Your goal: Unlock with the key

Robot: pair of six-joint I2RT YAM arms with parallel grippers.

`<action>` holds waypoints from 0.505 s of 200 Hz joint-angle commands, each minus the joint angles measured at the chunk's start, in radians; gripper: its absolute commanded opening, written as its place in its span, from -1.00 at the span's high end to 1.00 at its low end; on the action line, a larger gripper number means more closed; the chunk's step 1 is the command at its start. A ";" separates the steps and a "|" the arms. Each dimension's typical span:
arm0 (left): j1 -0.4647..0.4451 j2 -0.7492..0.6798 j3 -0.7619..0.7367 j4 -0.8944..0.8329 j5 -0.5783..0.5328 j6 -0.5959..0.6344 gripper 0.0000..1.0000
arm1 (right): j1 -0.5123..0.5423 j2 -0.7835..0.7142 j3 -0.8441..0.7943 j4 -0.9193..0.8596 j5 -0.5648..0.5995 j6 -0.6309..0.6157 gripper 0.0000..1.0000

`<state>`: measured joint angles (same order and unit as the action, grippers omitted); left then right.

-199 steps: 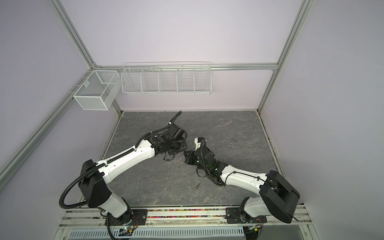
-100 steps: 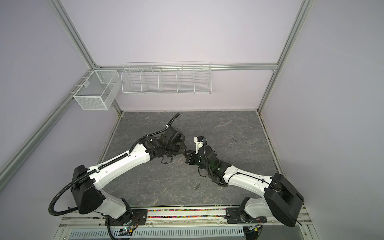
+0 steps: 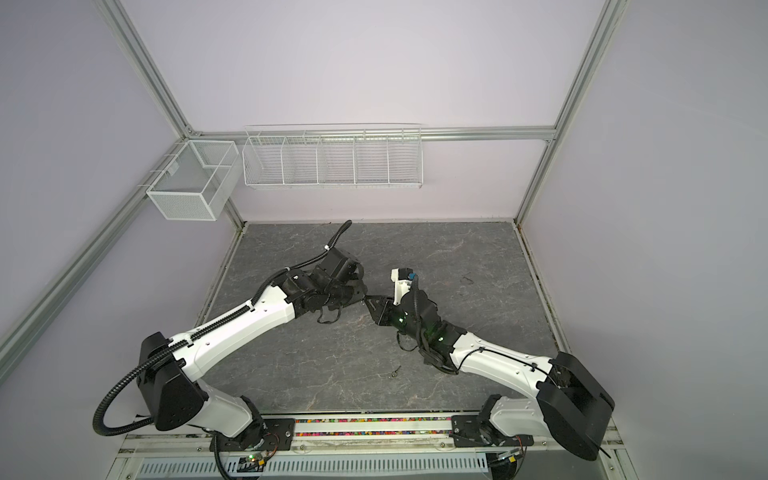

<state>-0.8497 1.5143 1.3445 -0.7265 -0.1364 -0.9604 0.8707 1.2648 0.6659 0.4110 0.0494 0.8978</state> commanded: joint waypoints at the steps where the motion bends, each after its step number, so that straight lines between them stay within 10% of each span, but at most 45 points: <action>1: 0.006 -0.032 0.038 0.012 -0.028 0.008 1.00 | 0.001 -0.004 -0.013 0.028 0.015 0.001 0.51; 101: 0.005 -0.060 0.015 0.029 0.004 0.004 1.00 | -0.007 0.063 0.026 0.099 -0.059 0.012 0.71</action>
<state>-0.8459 1.4769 1.3445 -0.7094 -0.1329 -0.9600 0.8700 1.3315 0.6704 0.4740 0.0025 0.9012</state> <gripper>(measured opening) 0.298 0.147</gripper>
